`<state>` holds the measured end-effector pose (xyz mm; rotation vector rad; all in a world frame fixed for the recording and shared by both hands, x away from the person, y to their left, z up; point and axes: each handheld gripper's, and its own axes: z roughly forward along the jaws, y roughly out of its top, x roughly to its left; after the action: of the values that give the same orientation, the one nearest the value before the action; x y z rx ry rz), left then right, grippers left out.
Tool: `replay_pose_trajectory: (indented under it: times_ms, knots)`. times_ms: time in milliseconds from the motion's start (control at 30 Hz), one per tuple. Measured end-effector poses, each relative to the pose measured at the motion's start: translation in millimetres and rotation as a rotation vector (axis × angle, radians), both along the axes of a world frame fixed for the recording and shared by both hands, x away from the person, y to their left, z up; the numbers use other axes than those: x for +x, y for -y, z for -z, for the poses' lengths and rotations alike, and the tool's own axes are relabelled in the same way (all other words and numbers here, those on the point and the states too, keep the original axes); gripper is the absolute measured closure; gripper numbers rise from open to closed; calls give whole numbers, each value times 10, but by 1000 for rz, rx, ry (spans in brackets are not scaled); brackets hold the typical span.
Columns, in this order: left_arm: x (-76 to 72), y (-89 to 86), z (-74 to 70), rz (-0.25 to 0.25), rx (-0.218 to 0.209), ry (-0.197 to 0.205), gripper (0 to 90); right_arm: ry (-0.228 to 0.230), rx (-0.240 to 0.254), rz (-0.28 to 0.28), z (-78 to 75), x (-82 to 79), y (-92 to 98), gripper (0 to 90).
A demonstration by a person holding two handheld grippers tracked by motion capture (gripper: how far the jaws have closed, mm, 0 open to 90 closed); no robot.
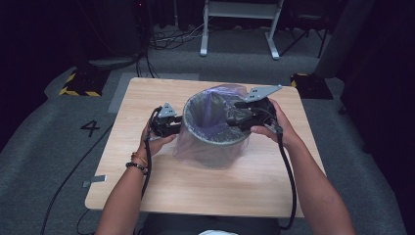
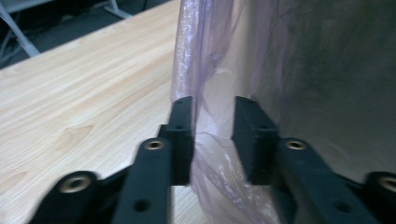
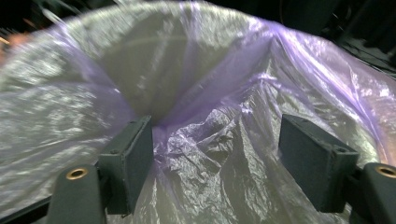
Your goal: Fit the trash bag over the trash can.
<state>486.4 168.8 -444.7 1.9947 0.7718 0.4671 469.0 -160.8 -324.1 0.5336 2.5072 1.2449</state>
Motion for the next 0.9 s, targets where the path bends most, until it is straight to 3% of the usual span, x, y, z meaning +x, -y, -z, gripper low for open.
replay_pose_trajectory:
  times_ms: [100,167,233,333,433,567,700,900]
  knots:
    - [-67,-112,-18,-38,-15,16,478,-23,-6,-8,8,13,-16,262]
    - [-110,-180,-46,-47,-37,4,363,-31,-23,5,1,25,-22,263]
    - [-172,-225,-72,-70,-31,19,252,-43,-35,8,-3,34,-30,262]
    - [-284,-279,-80,-68,-4,39,228,-49,-59,42,-15,48,-57,261]
    - [-377,-314,-46,-56,17,25,186,-70,-74,53,-16,71,-70,258]
    - [-561,-332,55,-33,65,0,164,-93,-77,63,-31,102,-77,248]
    - [-755,-304,192,-3,125,-35,161,-113,-125,82,-4,143,-122,243]
    - [-1028,-221,374,87,180,-83,163,-149,-177,98,26,171,-185,249]
